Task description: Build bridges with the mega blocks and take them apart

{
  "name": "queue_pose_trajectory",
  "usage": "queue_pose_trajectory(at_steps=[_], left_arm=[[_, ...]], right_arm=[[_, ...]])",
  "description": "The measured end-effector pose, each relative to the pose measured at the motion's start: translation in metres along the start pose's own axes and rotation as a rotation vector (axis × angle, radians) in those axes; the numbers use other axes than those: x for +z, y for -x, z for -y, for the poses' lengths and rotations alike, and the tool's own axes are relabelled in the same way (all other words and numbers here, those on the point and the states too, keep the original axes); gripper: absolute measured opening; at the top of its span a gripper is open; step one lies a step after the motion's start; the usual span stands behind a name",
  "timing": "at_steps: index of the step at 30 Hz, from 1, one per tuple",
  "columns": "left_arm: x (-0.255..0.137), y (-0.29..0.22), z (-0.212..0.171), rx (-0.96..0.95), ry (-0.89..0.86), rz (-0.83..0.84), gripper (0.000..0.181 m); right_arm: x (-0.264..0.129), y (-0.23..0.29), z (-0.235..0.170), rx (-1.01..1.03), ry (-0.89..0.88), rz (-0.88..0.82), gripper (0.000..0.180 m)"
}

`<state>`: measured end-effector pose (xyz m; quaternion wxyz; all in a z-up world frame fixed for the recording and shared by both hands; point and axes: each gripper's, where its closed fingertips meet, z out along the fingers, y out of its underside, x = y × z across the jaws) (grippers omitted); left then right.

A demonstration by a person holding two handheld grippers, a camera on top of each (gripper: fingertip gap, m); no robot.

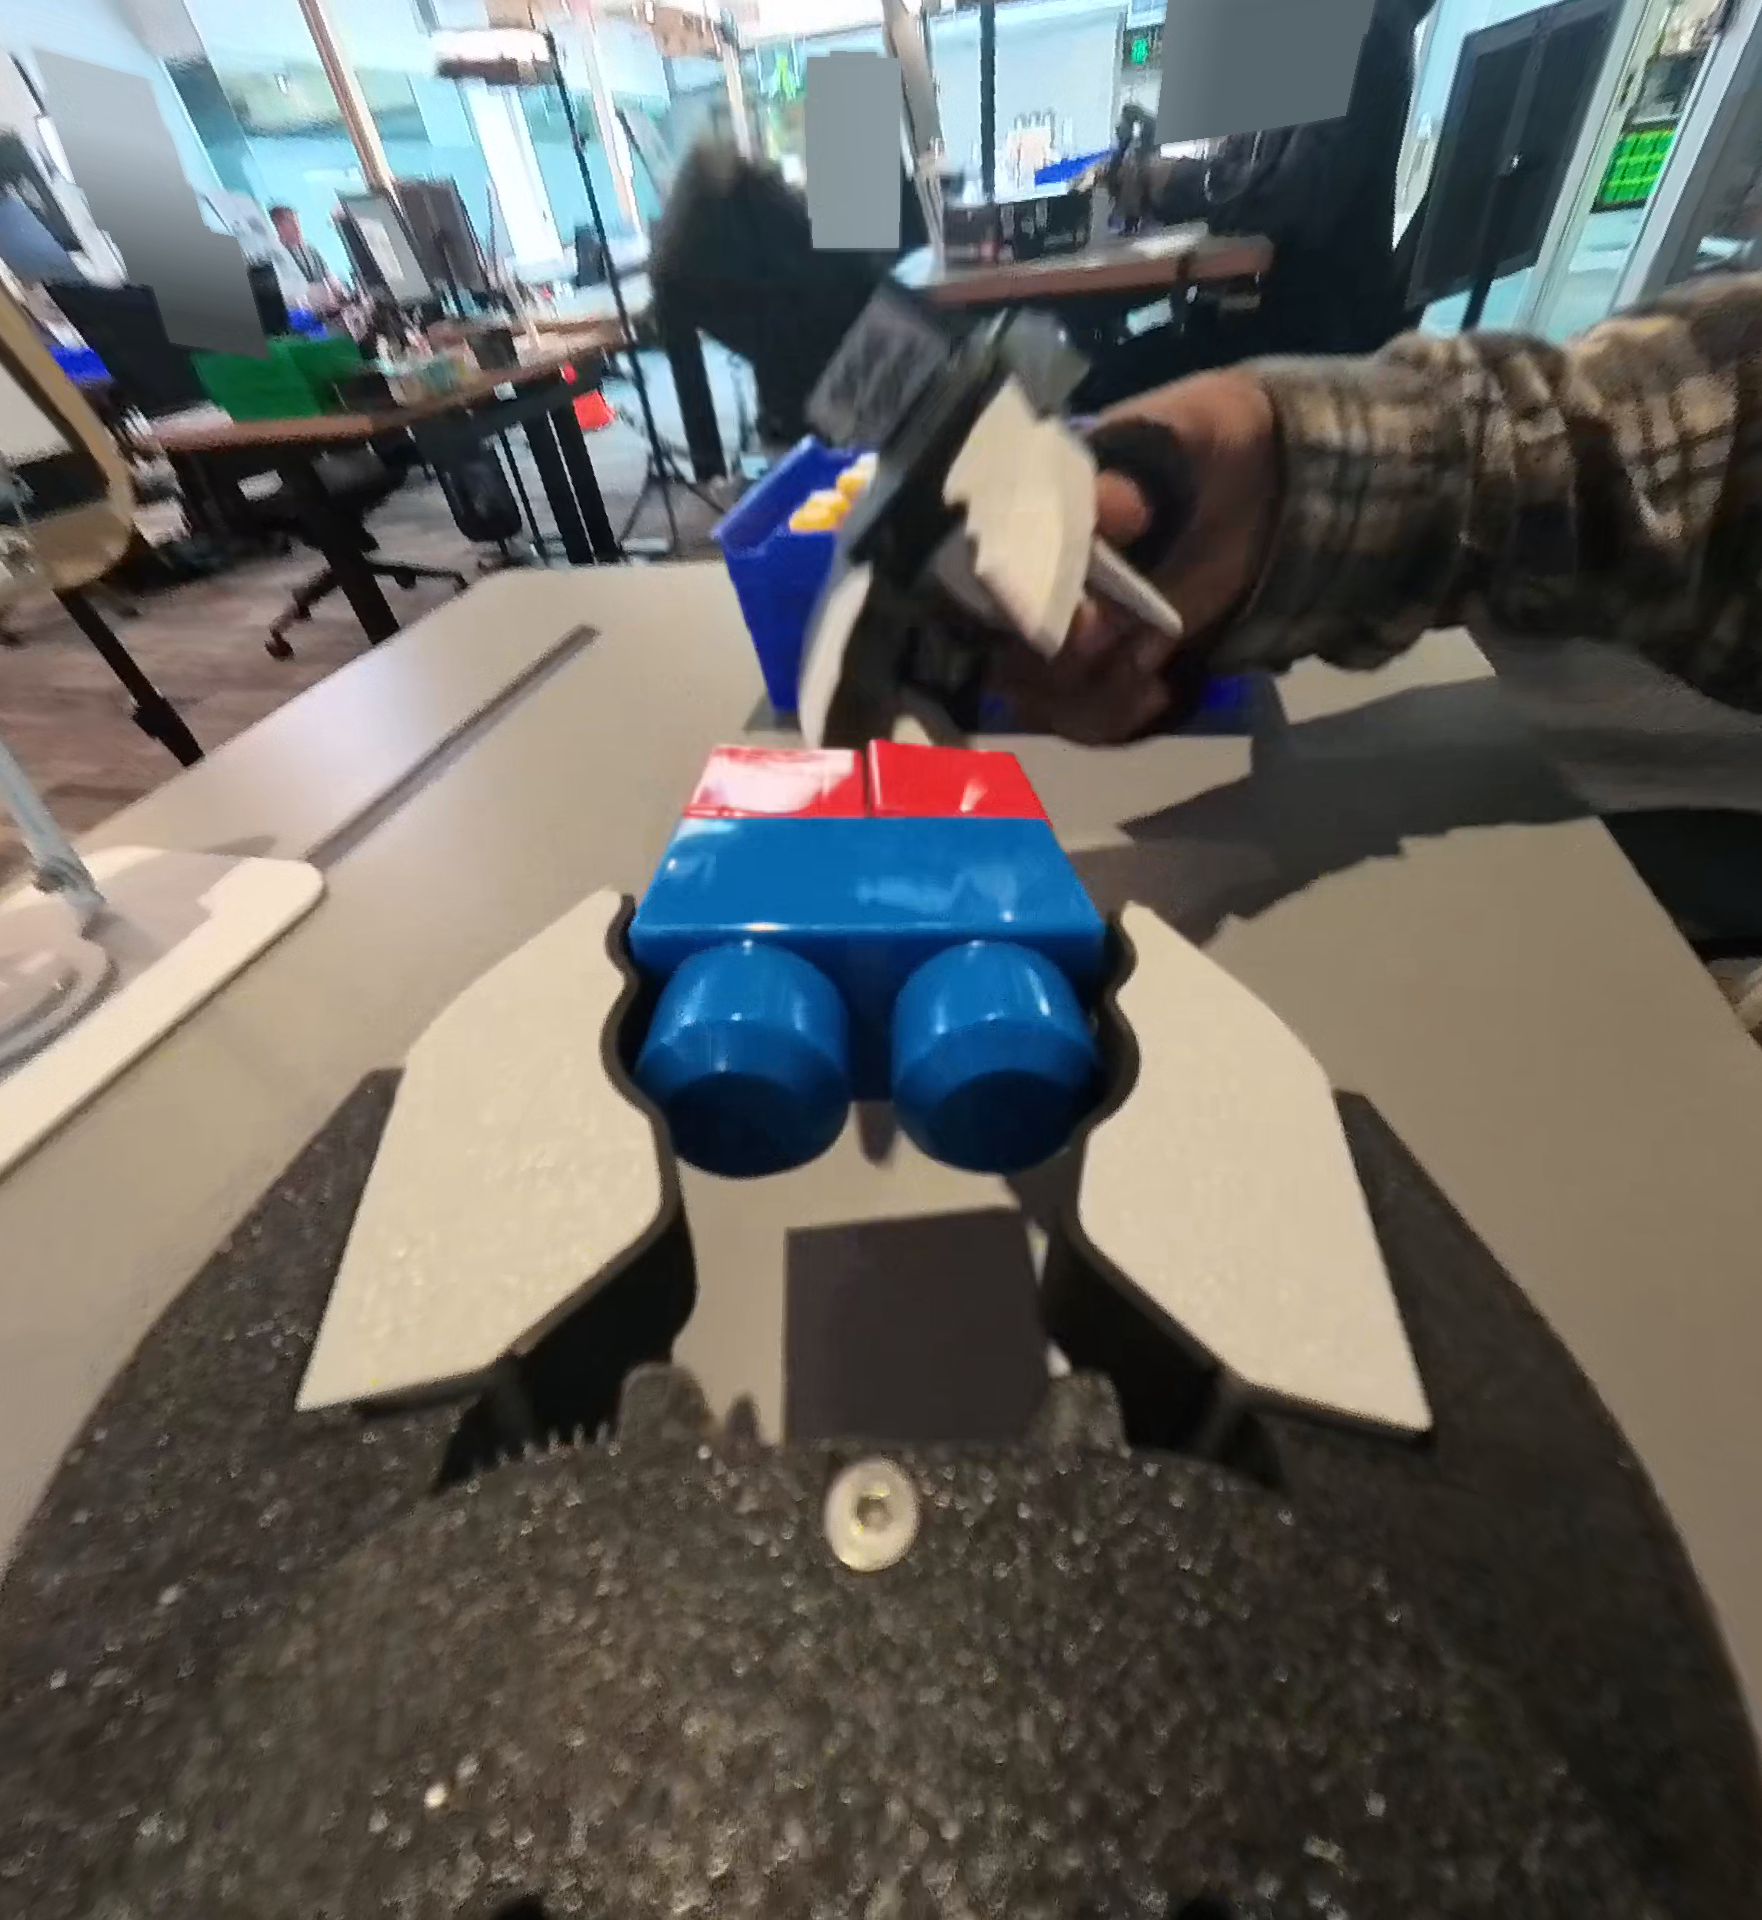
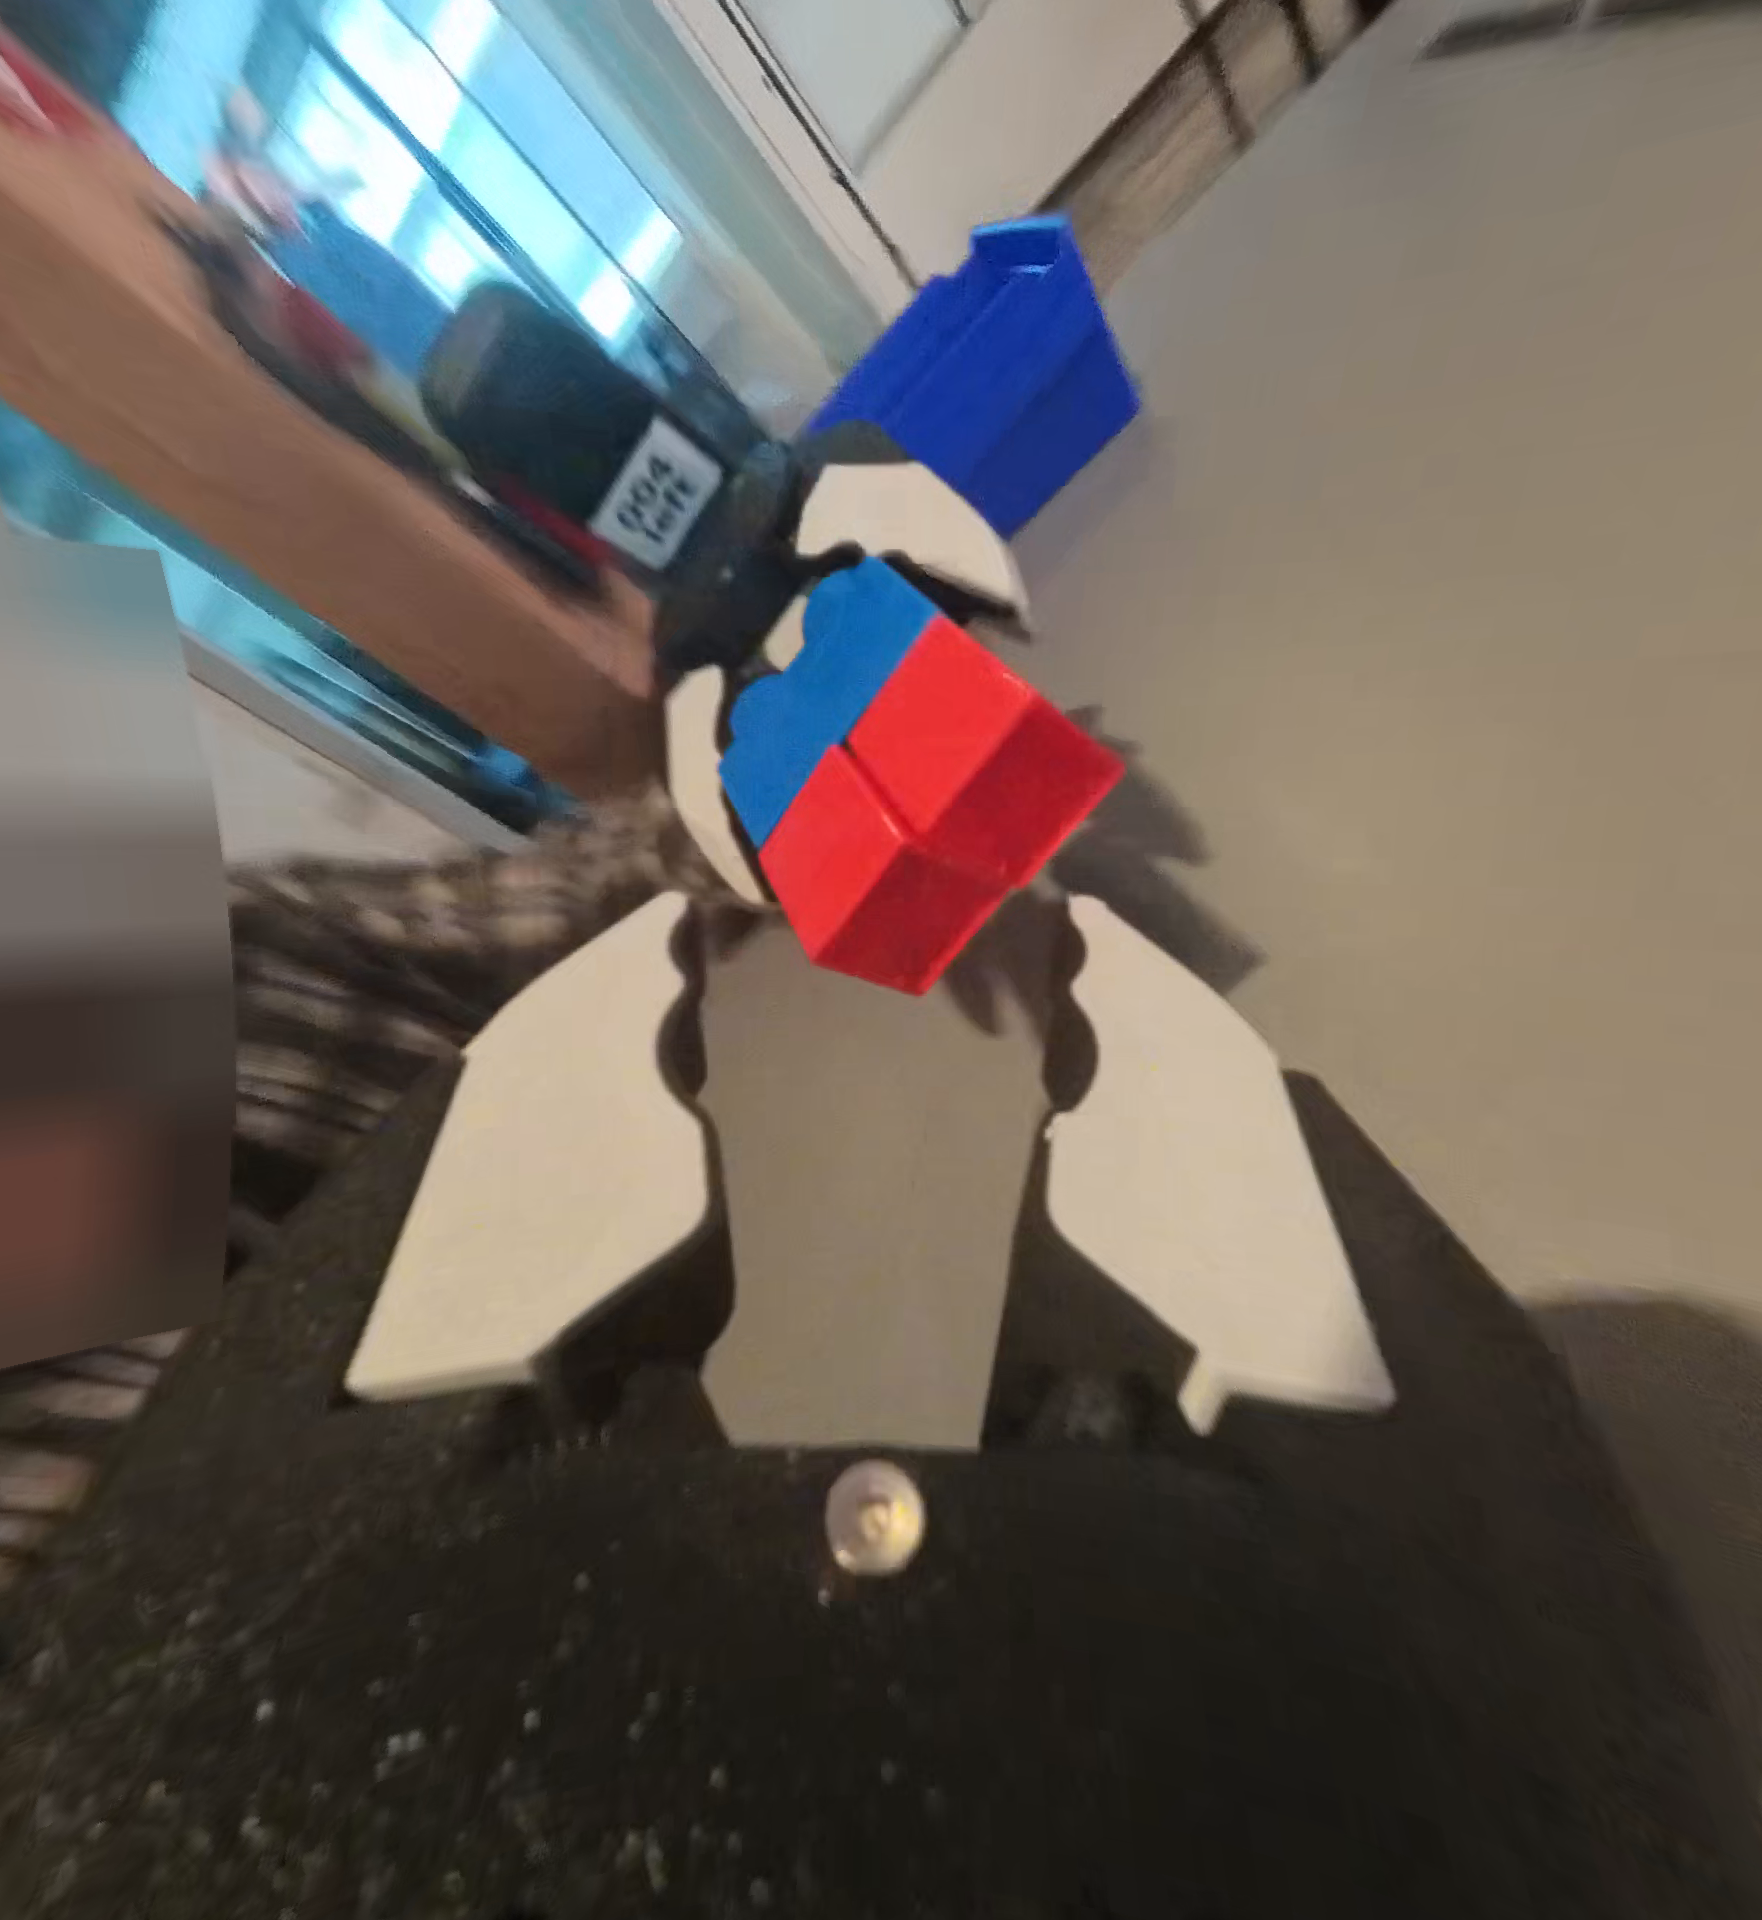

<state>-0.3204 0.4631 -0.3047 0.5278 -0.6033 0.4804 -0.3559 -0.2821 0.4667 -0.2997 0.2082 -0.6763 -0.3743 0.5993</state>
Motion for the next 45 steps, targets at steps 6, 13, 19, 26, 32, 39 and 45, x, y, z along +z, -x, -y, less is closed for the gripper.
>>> queue_pose_trajectory(at_steps=[6, 13, 19, 26, 32, 39, 45], left_arm=[[0.000, 0.002, -0.011, -0.111, 0.116, -0.030, 0.082], [0.004, -0.007, -0.018, -0.122, 0.188, -0.068, 0.083], [0.006, -0.020, -0.007, -0.140, 0.141, -0.131, 0.084], [-0.014, -0.010, 0.040, -0.281, -0.222, -0.172, 0.091], [-0.020, 0.007, 0.043, -0.324, -0.329, -0.114, 0.100], [-0.006, -0.003, 0.032, -0.323, -0.266, -0.140, 0.091], [-0.007, -0.012, 0.032, -0.306, -0.261, -0.183, 0.077]], right_arm=[[-0.013, -0.010, 0.016, -0.768, 0.255, -0.374, 0.081], [0.031, -0.021, -0.022, -0.803, 0.532, -0.268, 0.112], [0.057, -0.021, -0.046, -0.704, 0.598, -0.139, 0.077], [0.071, -0.003, -0.029, -0.642, 0.227, -0.023, 0.075], [0.068, 0.003, -0.009, -0.543, -0.097, 0.040, 0.075], [0.077, 0.010, -0.010, -0.548, -0.095, 0.060, 0.075], [0.090, 0.010, -0.017, -0.559, -0.064, 0.044, 0.075]])
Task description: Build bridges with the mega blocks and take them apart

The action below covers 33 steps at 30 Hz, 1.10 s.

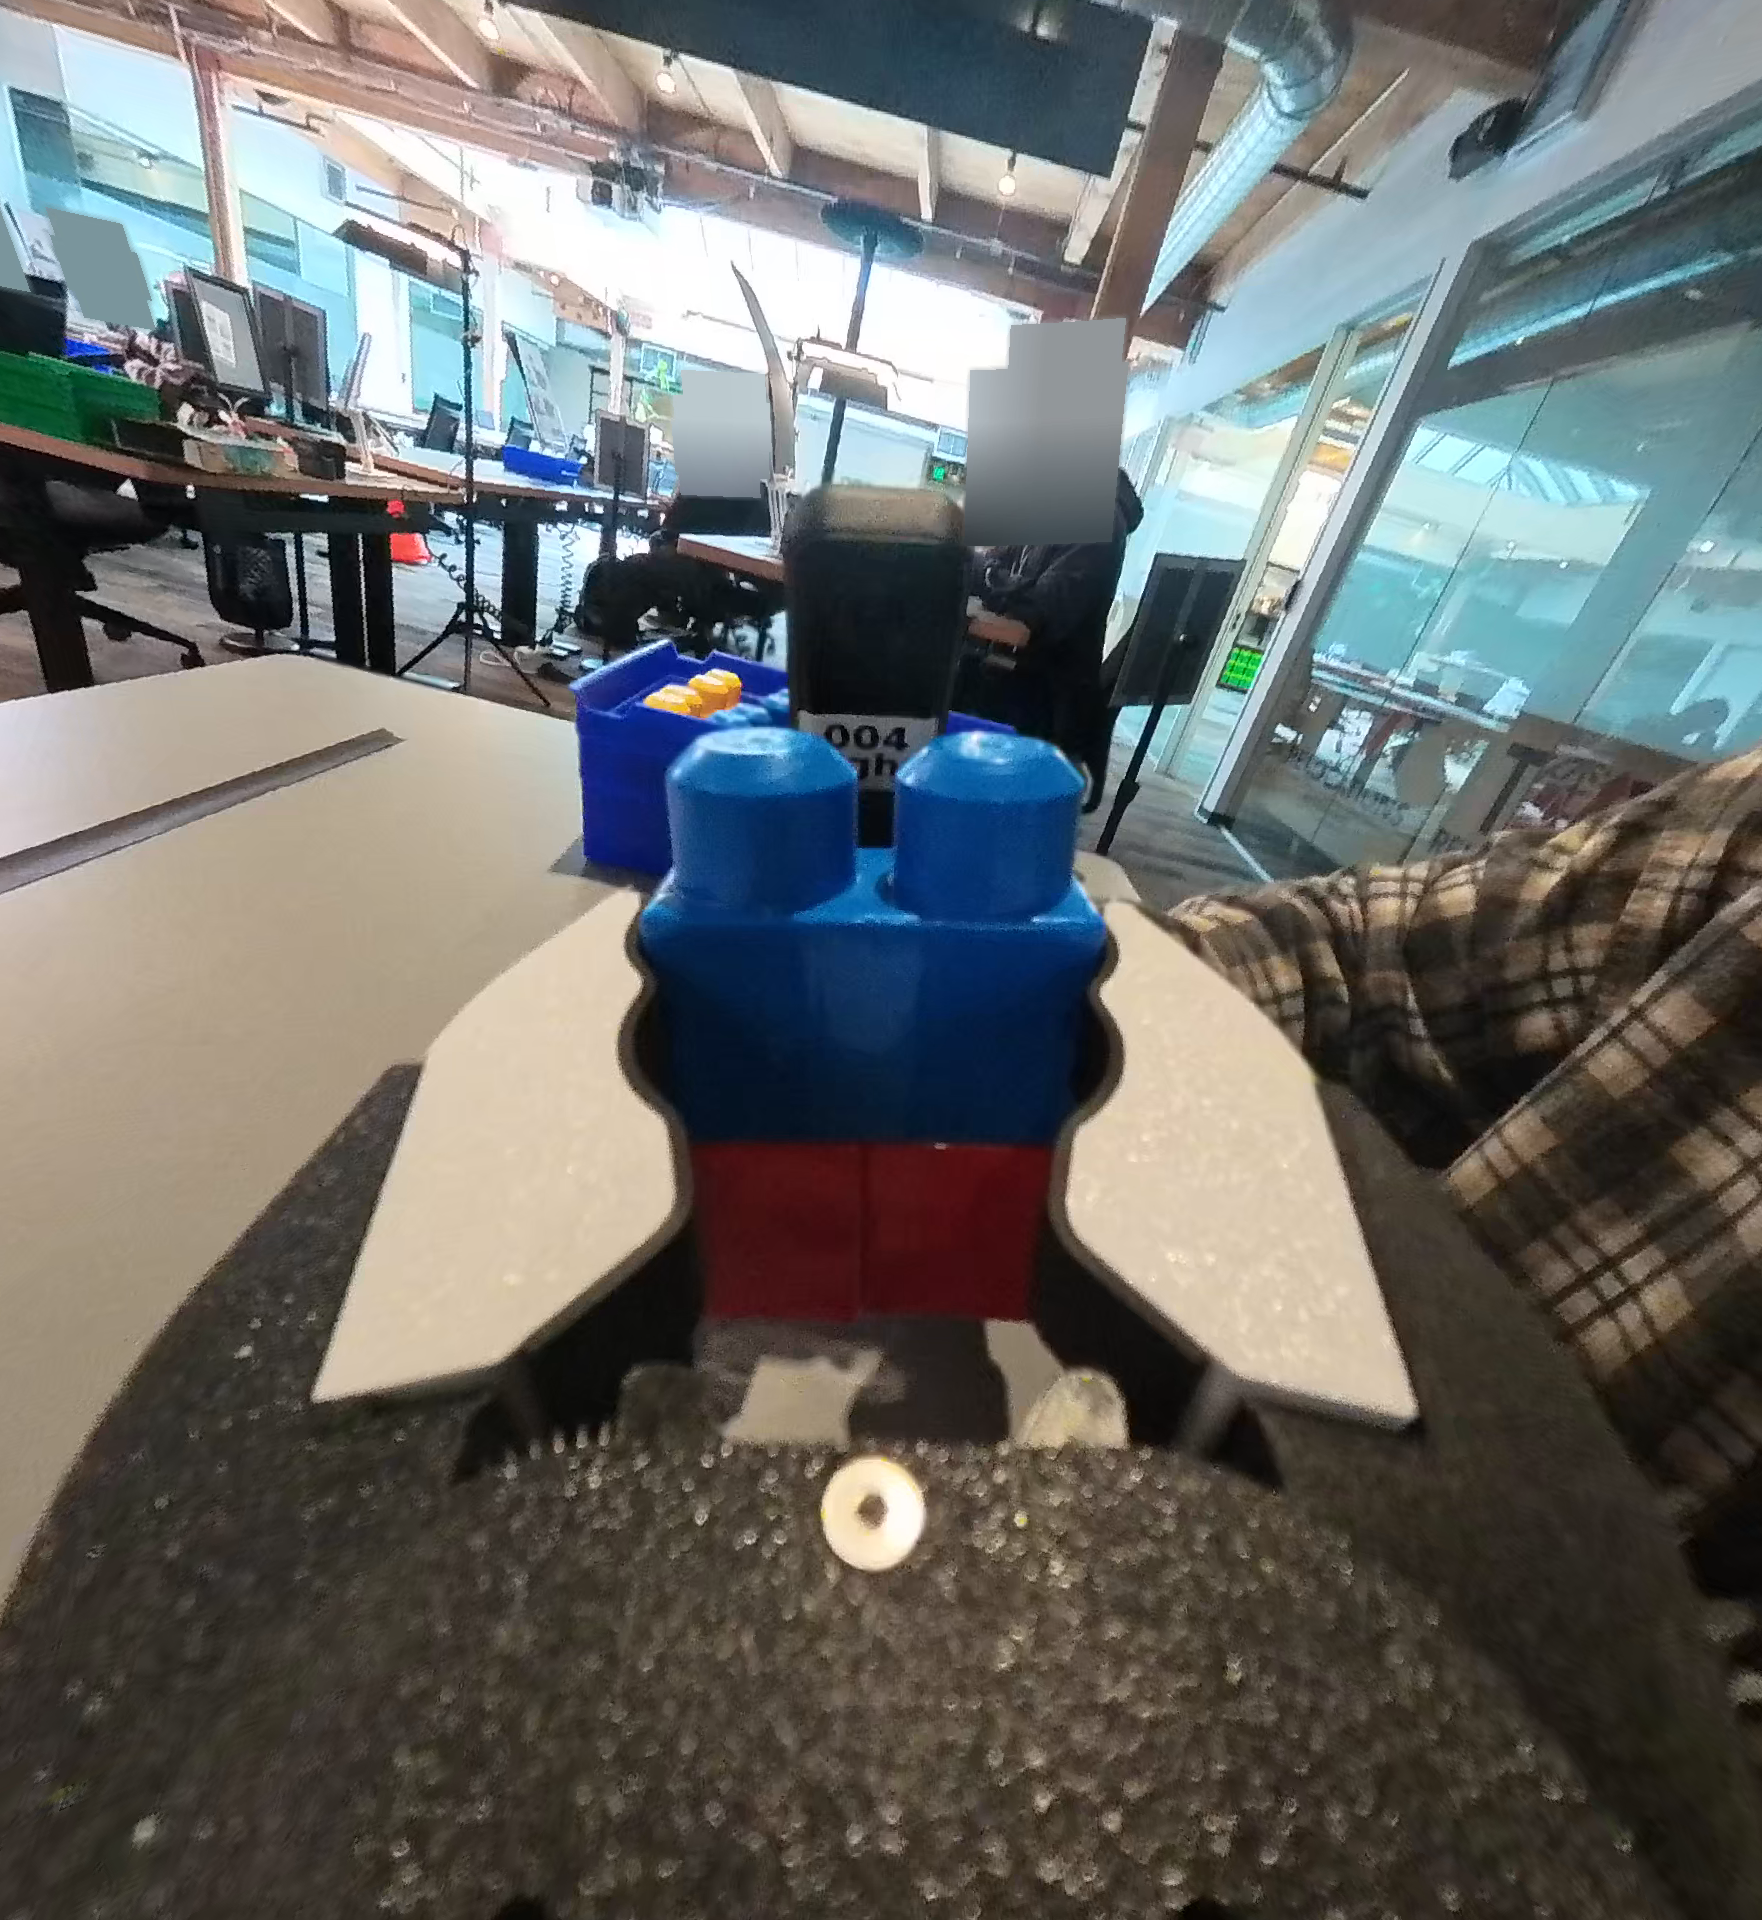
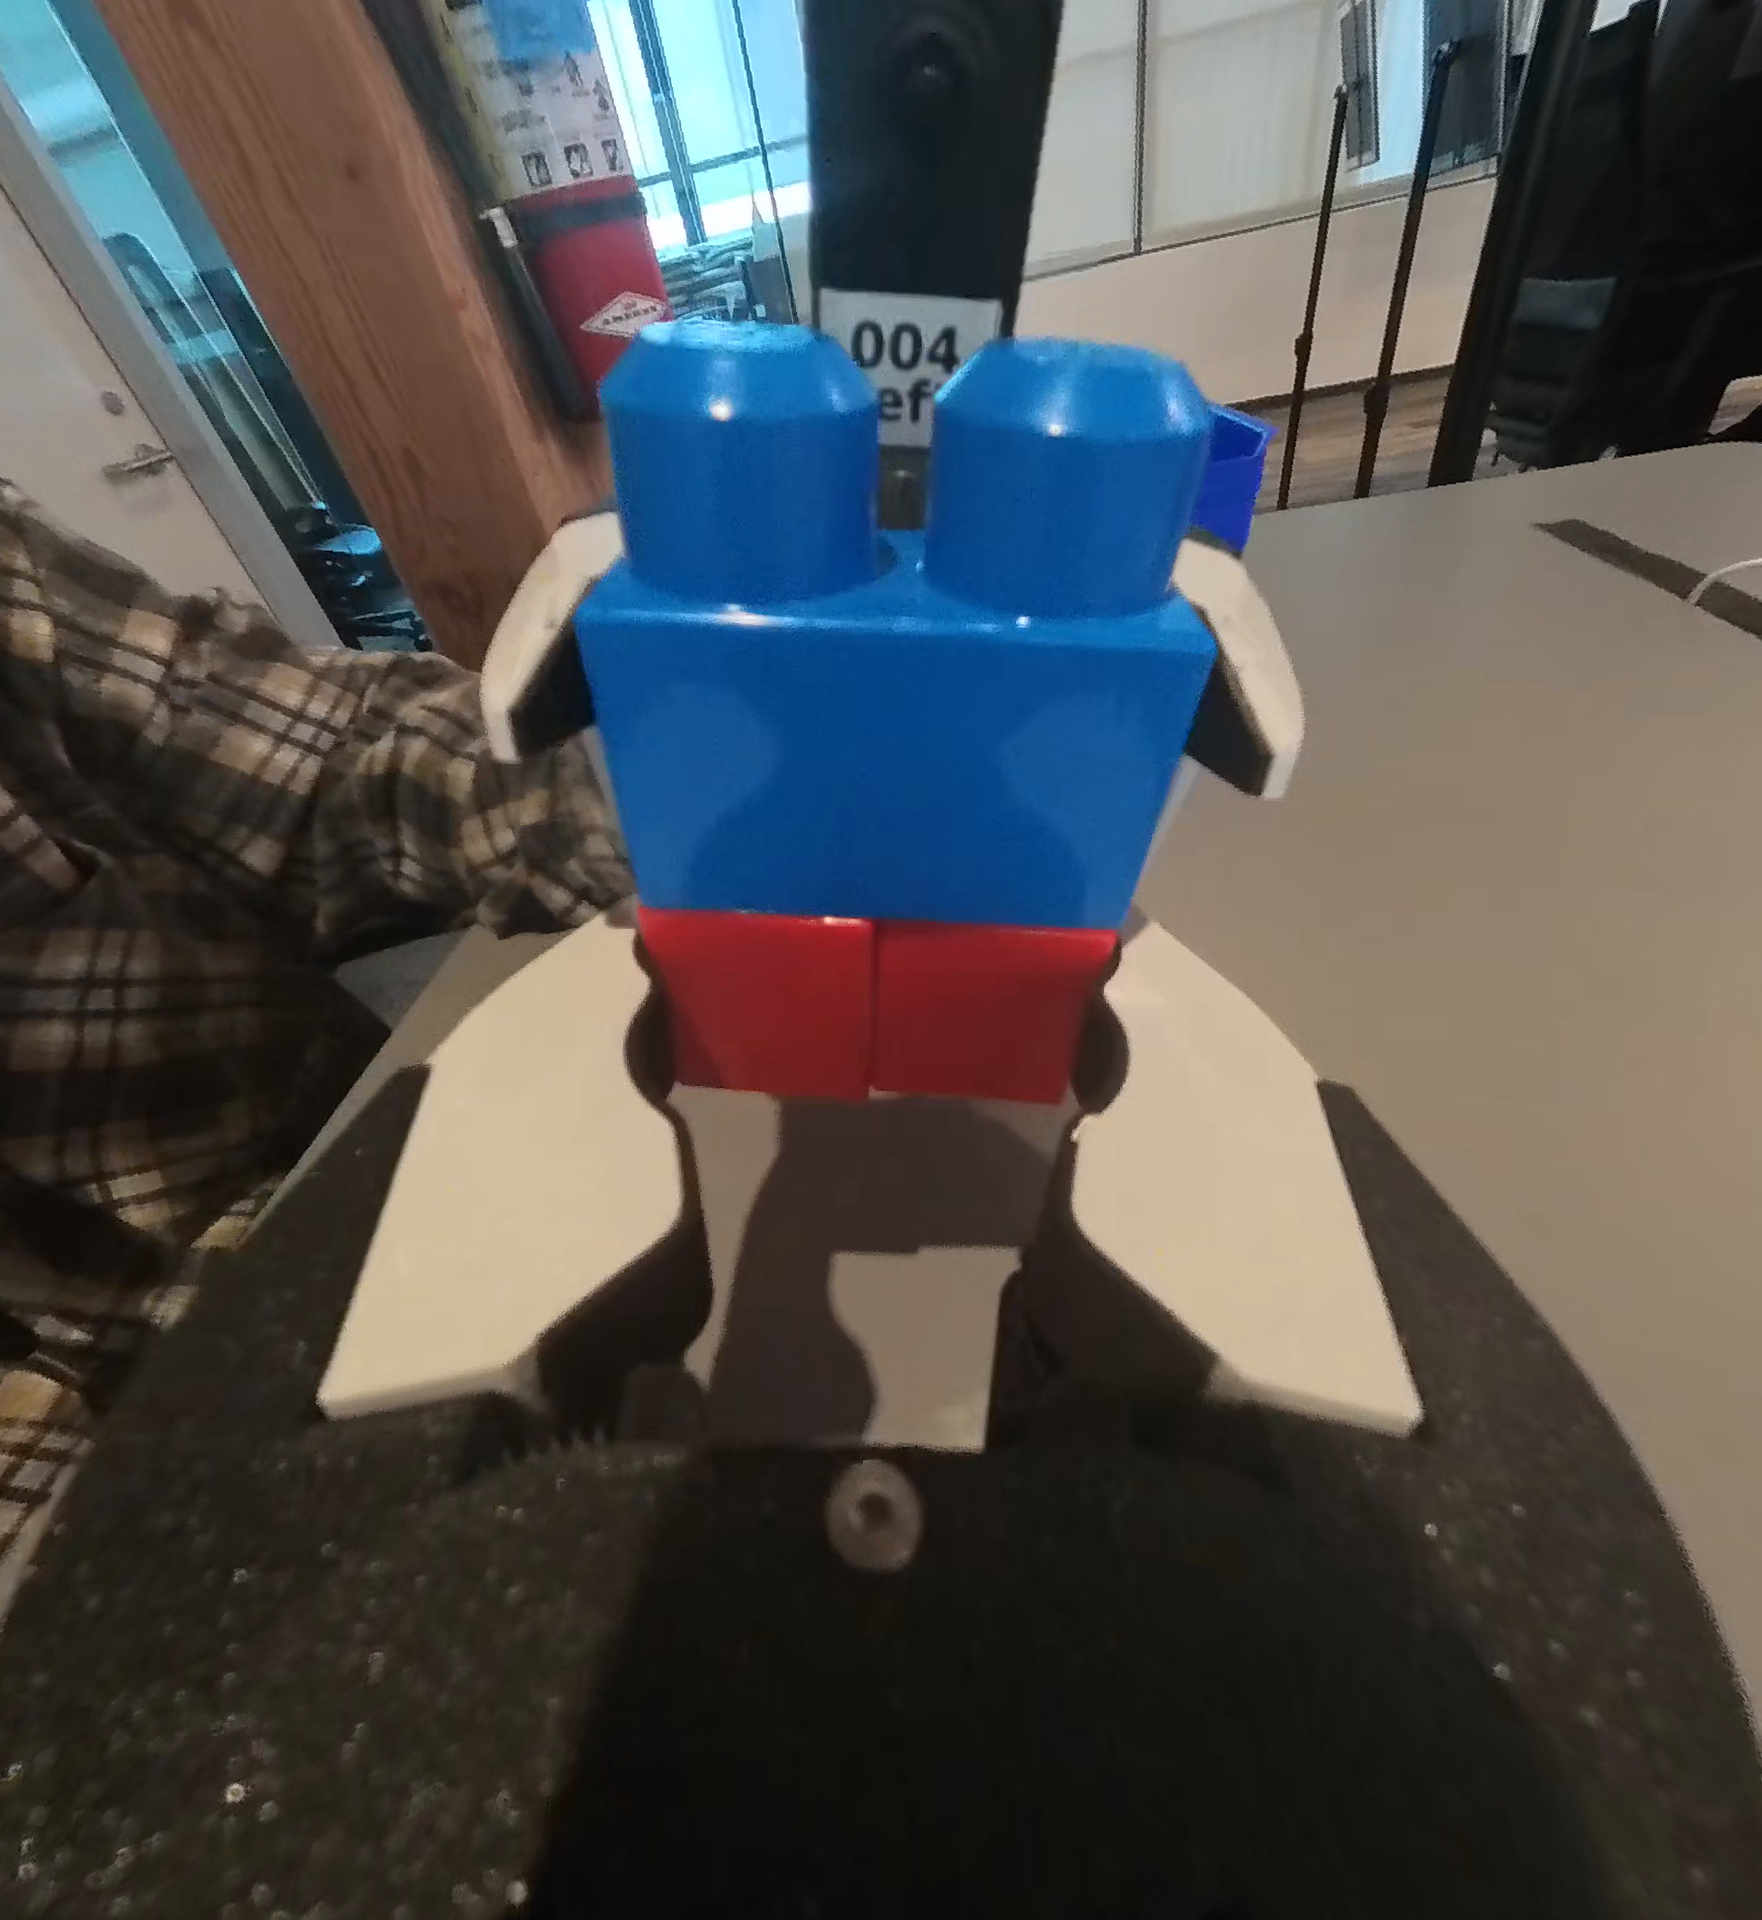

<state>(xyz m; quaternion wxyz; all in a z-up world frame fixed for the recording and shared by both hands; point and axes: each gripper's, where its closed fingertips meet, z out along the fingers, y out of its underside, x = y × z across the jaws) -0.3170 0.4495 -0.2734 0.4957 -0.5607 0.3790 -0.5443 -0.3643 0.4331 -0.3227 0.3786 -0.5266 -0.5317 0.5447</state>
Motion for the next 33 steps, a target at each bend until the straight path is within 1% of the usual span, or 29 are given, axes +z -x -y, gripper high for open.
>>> queue_pose_trajectory(at_steps=[4, 6, 8, 10, 12, 14, 18, 22, 25, 27, 31, 33], left_arm=[[0.000, -0.003, -0.002, 0.032, 0.017, 0.006, 0.076], [0.000, -0.003, -0.002, 0.045, 0.027, 0.010, 0.077], [-0.002, -0.003, -0.001, 0.040, 0.025, 0.005, 0.077], [-0.002, -0.001, -0.002, 0.035, 0.030, 0.008, 0.076], [-0.001, -0.001, -0.004, 0.033, 0.037, 0.001, 0.076], [0.001, -0.002, -0.006, 0.043, 0.046, 0.001, 0.077], [0.006, -0.004, -0.010, 0.063, 0.065, 0.011, 0.077], [0.007, -0.005, -0.008, 0.069, 0.058, 0.012, 0.076], [0.006, -0.005, -0.007, 0.073, 0.052, 0.017, 0.076], [0.006, -0.006, -0.005, 0.072, 0.046, 0.019, 0.076], [0.004, -0.005, -0.001, 0.070, 0.026, 0.026, 0.076], [0.003, -0.005, 0.000, 0.066, 0.021, 0.025, 0.076]], right_arm=[[-0.003, 0.003, 0.000, -0.013, -0.003, 0.001, 0.077], [-0.011, 0.000, -0.003, -0.004, 0.007, -0.016, 0.090], [-0.027, -0.005, -0.004, -0.012, -0.002, -0.053, 0.094], [-0.047, -0.010, 0.012, -0.022, -0.078, -0.094, 0.094], [-0.065, -0.015, 0.037, -0.045, -0.151, -0.144, 0.093], [-0.071, -0.017, 0.056, -0.080, -0.166, -0.173, 0.092], [-0.058, -0.008, 0.077, -0.099, -0.144, -0.122, 0.094], [-0.038, 0.000, 0.073, -0.081, -0.100, -0.067, 0.094], [-0.029, 0.001, 0.070, -0.052, -0.100, -0.042, 0.087], [-0.026, 0.000, 0.069, -0.039, -0.102, -0.035, 0.077], [-0.021, 0.001, 0.069, -0.009, -0.104, -0.010, 0.075], [-0.017, 0.005, 0.067, -0.012, -0.096, 0.012, 0.068]])
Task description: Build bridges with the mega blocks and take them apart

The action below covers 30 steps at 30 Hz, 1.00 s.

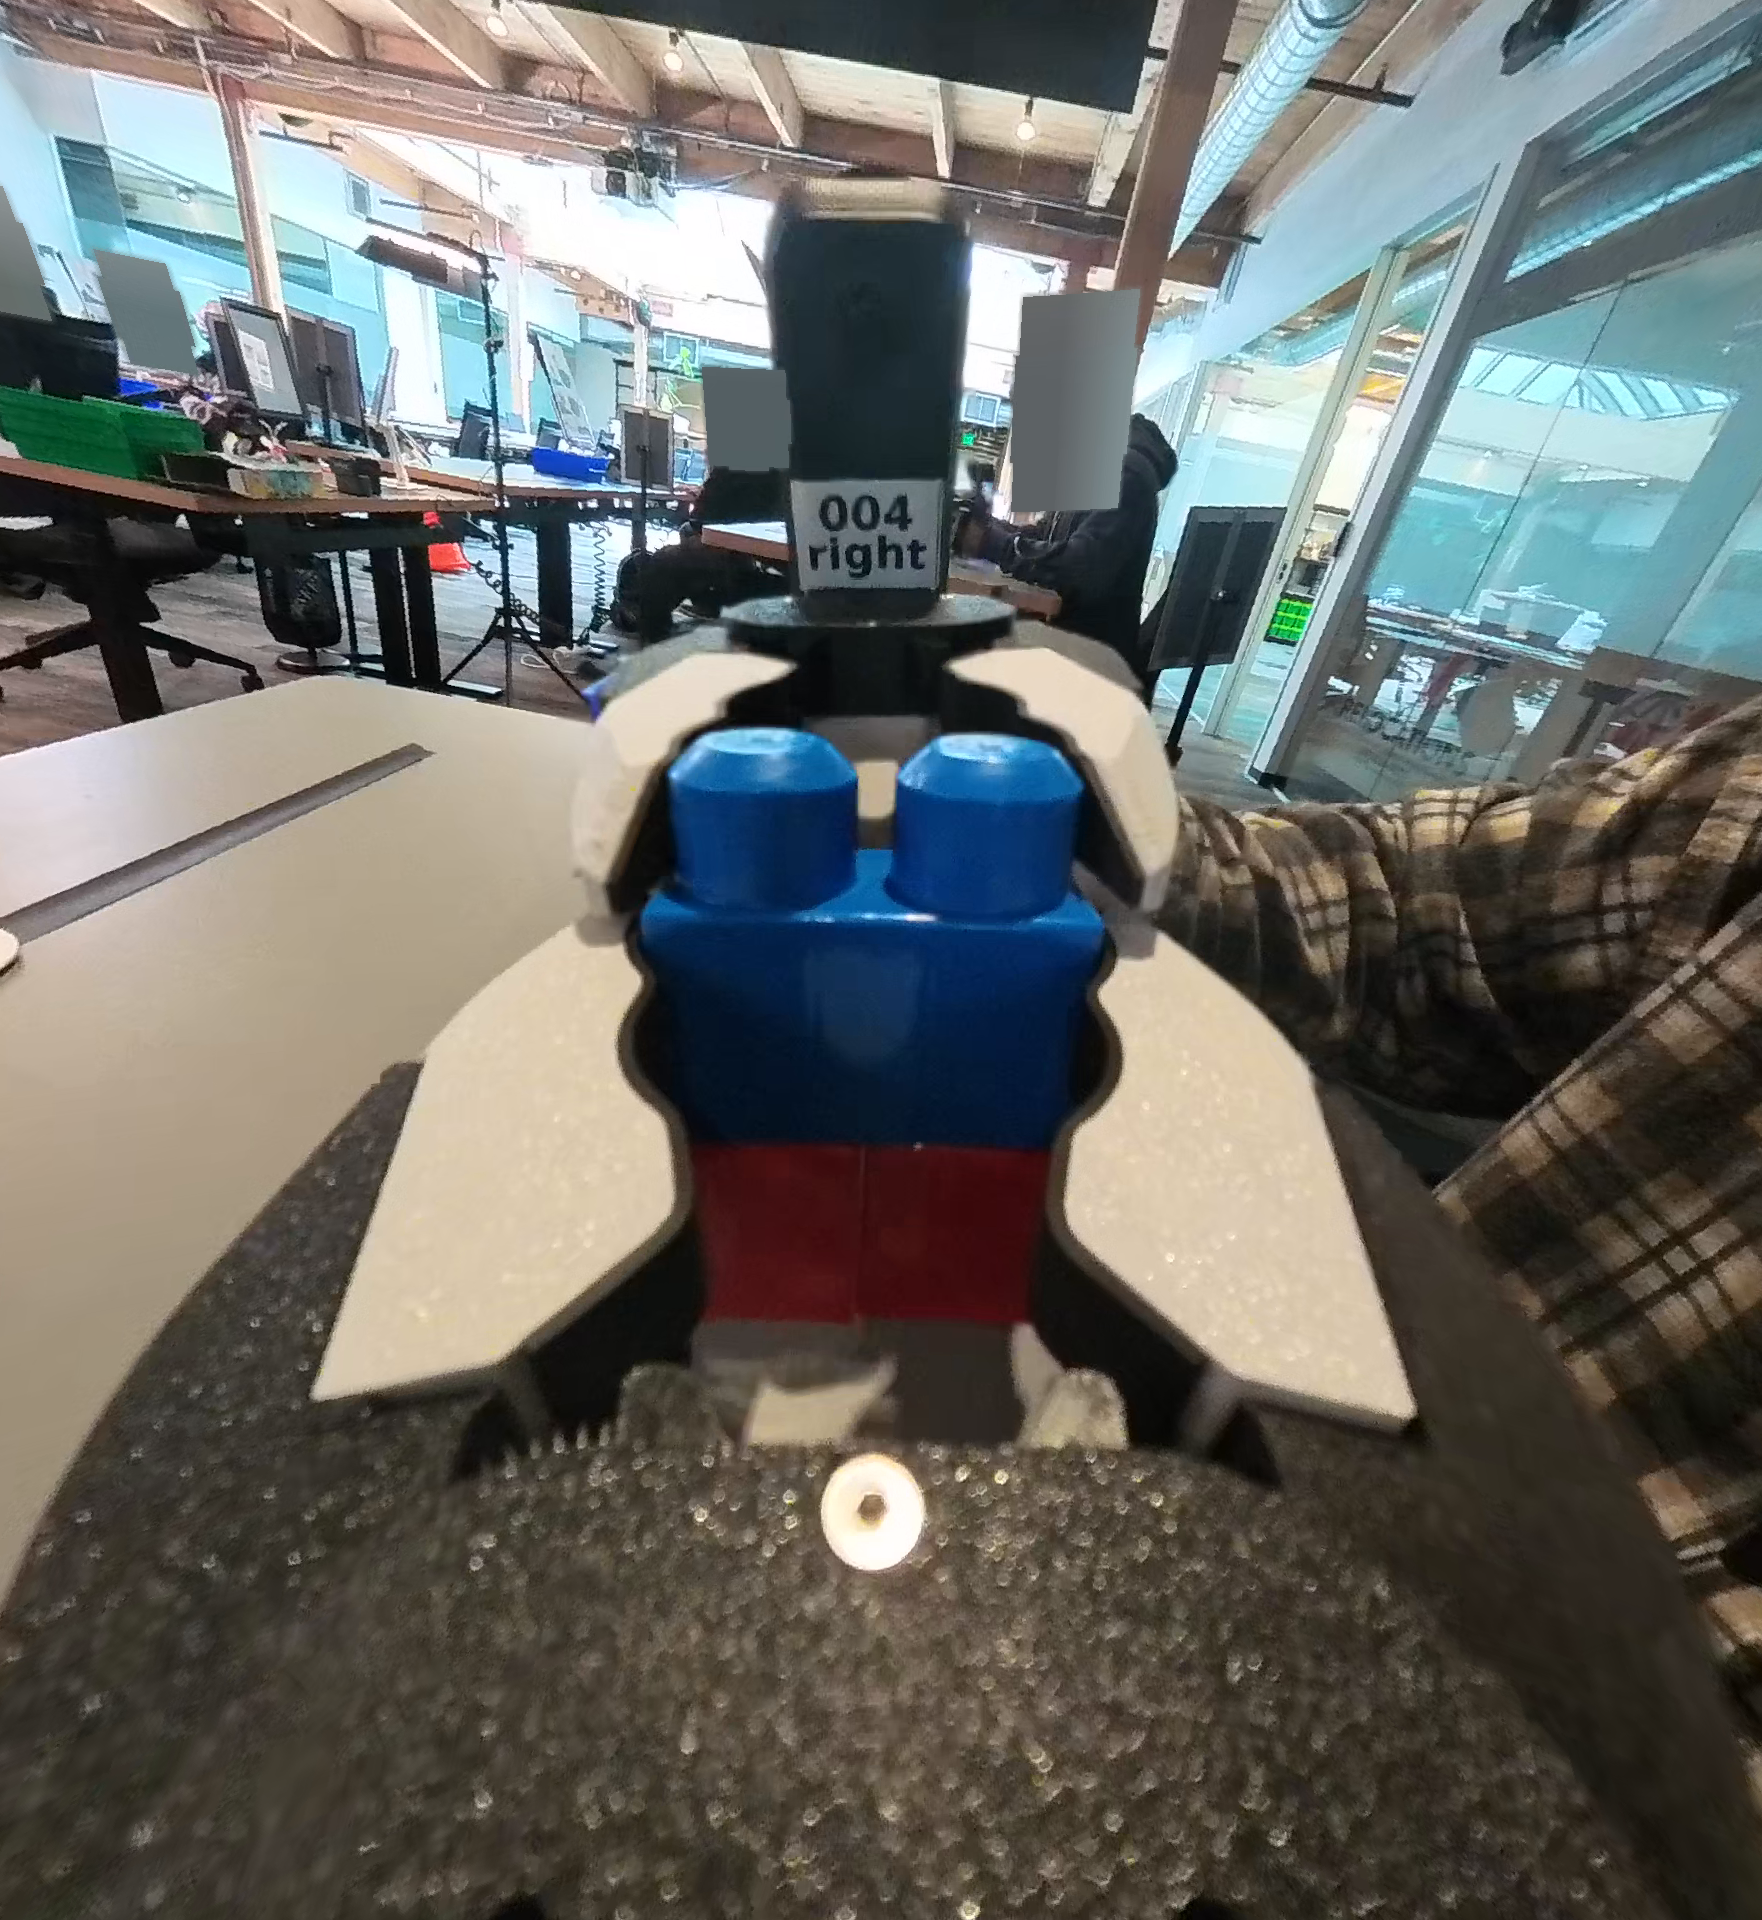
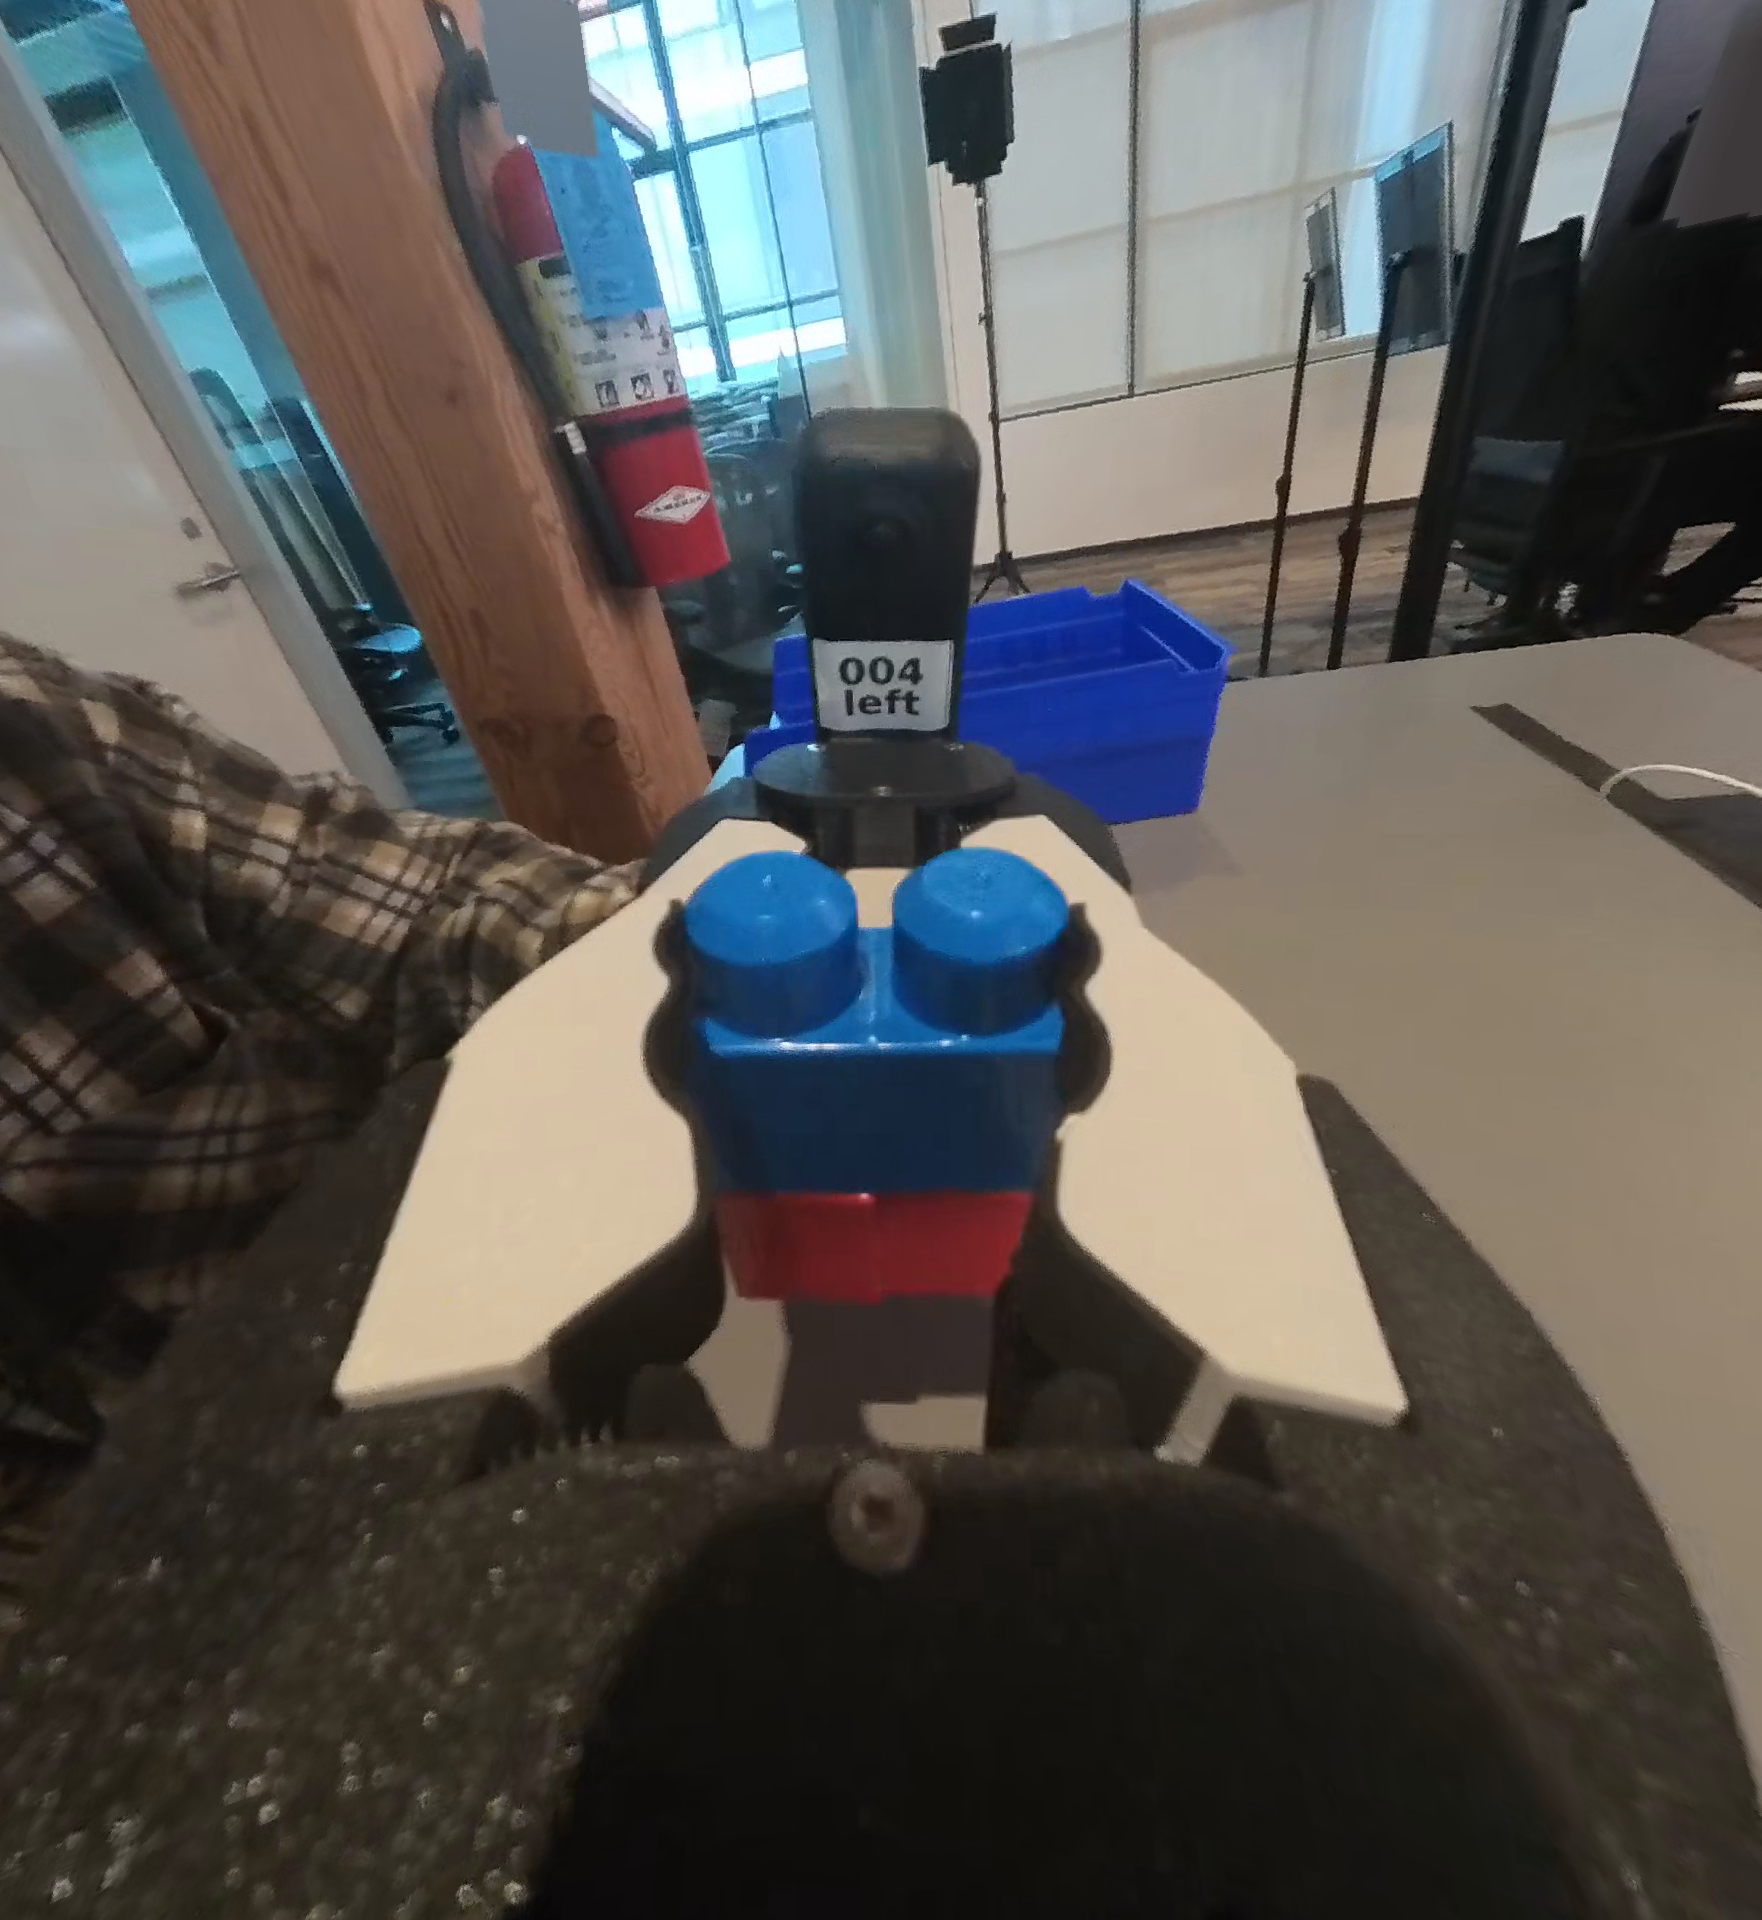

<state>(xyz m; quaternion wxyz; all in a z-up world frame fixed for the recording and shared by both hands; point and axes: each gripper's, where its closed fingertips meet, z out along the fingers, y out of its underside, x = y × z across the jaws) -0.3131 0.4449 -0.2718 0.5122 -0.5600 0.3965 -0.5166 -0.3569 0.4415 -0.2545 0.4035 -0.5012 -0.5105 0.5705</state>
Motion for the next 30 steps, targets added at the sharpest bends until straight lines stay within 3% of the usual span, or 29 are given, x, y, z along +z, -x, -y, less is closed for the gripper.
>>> queue_pose_trajectory(at_steps=[9, 16, 20, 24, 27, 30], left_arm=[[0.003, -0.002, 0.003, -0.024, -0.022, -0.016, 0.077], [-0.004, 0.010, 0.007, -0.007, -0.053, 0.061, 0.095], [-0.001, 0.012, -0.001, -0.010, -0.030, 0.070, 0.092], [0.002, 0.013, -0.009, -0.020, 0.001, 0.073, 0.088], [0.004, 0.013, -0.014, -0.019, 0.019, 0.077, 0.086], [0.006, 0.012, -0.016, -0.020, 0.021, 0.071, 0.083]], right_arm=[[-0.003, 0.001, 0.002, 0.014, 0.043, -0.010, 0.068], [-0.047, -0.012, 0.021, 0.051, -0.018, -0.214, 0.068], [-0.127, -0.013, 0.045, 0.004, -0.051, -0.511, 0.068], [-0.252, -0.004, 0.066, -0.038, -0.075, -0.939, 0.068], [-0.353, 0.010, 0.056, -0.054, -0.043, -1.301, 0.068], [-0.414, 0.020, 0.019, 0.038, -0.022, -1.507, 0.068]])
